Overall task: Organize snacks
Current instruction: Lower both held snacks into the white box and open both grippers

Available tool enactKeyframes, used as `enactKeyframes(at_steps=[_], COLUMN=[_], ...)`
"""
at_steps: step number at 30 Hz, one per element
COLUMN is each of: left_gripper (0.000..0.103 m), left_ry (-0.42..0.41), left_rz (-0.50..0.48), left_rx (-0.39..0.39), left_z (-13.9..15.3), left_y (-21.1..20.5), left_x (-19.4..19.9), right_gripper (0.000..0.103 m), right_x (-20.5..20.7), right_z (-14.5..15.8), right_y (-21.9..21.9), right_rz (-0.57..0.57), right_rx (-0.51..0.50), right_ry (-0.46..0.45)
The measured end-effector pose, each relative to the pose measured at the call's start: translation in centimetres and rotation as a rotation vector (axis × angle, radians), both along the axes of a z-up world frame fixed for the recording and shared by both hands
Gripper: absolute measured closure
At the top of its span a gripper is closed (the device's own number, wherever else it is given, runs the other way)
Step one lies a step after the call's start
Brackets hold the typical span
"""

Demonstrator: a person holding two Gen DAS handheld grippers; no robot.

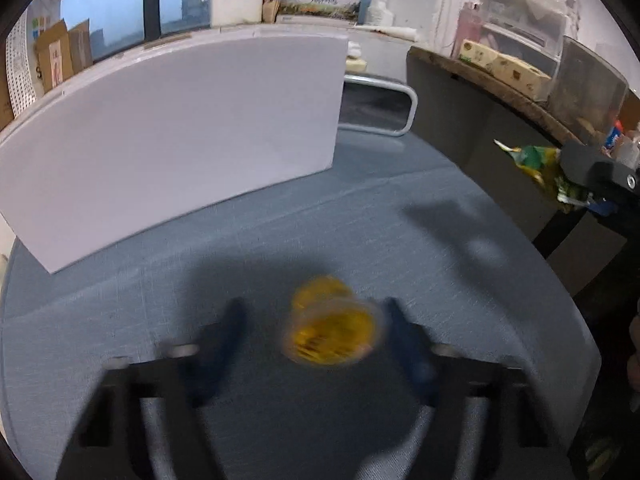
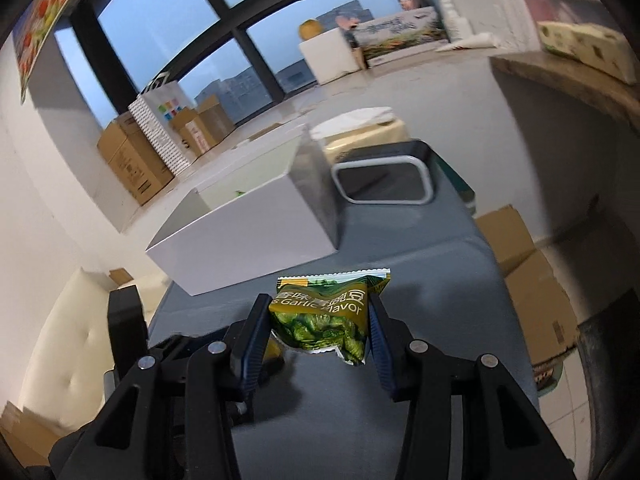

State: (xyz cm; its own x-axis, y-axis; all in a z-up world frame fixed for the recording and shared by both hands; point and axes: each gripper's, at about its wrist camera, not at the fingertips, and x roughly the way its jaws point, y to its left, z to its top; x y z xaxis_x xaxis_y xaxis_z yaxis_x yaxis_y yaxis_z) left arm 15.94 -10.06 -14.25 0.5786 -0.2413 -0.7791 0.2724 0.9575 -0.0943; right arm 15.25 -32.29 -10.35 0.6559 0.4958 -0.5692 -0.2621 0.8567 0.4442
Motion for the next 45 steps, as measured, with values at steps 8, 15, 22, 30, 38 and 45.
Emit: enactKeyframes(at_steps=[8, 15, 22, 30, 38, 45], left_gripper=[0.051, 0.051, 0.051, 0.051, 0.051, 0.046], left_ry=[-0.003, -0.106, -0.209, -0.288, -0.334, -0.296], left_rz=[-0.024, -0.012, 0.054, 0.133, 0.134, 0.158], left_rx=[-0.016, -0.054, -0.113, -0.116, -0.077, -0.028], left_z=[0.2, 4.5, 9.0, 12.2, 14.7, 13.1], left_y=[0.2, 1.9, 6.6, 12.4, 15.2, 14.7], left_x=[-1.0, -3.4, -5.4, -4.6, 3.4, 10.4], right_gripper=[0.053, 0.053, 0.053, 0.053, 0.053, 0.050], right_x=[-0.3, -0.6, 0.4, 2.9, 9.7, 15.7], right_z=[-0.4, -0.1, 1.5, 4.9, 7.2, 7.2], right_y=[-0.2, 1.3, 5.4, 12.2, 15.4, 15.8], right_rz=[0.014, 0.059, 0.140, 0.244, 0.200, 0.152], right_rx=[0.024, 0.029, 0.012, -0.008, -0.020, -0.059], right_ry=[0.001, -0.007, -0.043, -0.118, -0.116, -0.084])
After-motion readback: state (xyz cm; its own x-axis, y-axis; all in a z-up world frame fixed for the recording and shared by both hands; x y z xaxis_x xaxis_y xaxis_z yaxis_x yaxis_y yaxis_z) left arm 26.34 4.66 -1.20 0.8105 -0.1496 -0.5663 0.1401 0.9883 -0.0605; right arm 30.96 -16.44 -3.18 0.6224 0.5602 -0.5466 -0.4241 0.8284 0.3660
